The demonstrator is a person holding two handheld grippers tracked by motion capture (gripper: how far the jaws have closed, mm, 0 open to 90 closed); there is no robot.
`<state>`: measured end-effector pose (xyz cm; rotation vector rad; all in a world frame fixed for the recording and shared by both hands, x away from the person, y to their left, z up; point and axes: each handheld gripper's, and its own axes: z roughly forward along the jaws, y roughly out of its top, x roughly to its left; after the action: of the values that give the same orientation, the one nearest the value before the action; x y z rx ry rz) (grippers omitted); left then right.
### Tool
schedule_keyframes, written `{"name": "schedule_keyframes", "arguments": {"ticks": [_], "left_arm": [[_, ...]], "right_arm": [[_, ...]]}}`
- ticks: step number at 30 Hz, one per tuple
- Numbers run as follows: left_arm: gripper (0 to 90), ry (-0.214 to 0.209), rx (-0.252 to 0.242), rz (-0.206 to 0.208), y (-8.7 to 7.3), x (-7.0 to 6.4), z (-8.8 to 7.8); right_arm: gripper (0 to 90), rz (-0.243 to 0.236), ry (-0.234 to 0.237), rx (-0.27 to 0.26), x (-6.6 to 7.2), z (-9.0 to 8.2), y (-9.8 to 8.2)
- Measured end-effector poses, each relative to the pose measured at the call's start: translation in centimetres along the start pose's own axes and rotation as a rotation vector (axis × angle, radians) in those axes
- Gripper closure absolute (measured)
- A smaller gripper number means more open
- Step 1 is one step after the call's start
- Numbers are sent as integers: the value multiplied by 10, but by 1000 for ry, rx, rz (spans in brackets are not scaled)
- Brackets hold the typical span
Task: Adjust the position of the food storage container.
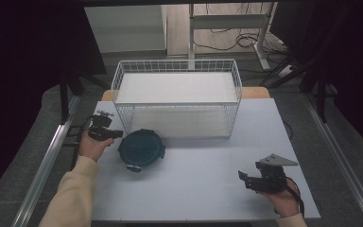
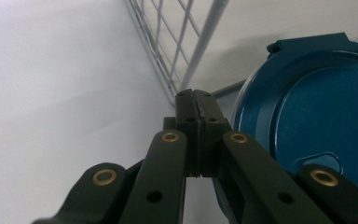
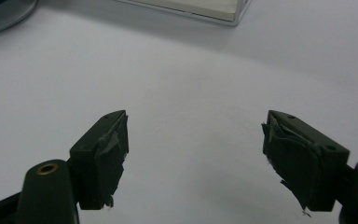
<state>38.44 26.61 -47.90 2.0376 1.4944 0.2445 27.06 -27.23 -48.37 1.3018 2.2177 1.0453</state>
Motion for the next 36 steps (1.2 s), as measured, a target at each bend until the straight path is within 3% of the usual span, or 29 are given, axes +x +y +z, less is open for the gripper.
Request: {"name": "schedule_keyframes", "arguments": {"ticks": [2,5,16,27,31,33,36], "left_arm": [[900,-11,3,2,0,-2,3],[900,16,4,13,1,-6,5],[900,17,41,16,-2,-10,6],[900,-35,54,51,-4,-35,8],[900,-45,63,46,-5,-41,11],[900,-73,60,26,-6,-42,12],[900,-95,72,34,-9,-46,16]], "right_arm": [[218,0,-2,1,0,0,0],[217,1,-5,2,-1,1,-1],[214,5,-18,6,-4,1,0],[213,8,-24,7,-5,1,0],[213,6,-24,8,-5,1,0],[212,2,-25,7,-5,1,1],[212,3,-27,4,-6,0,1]]}}
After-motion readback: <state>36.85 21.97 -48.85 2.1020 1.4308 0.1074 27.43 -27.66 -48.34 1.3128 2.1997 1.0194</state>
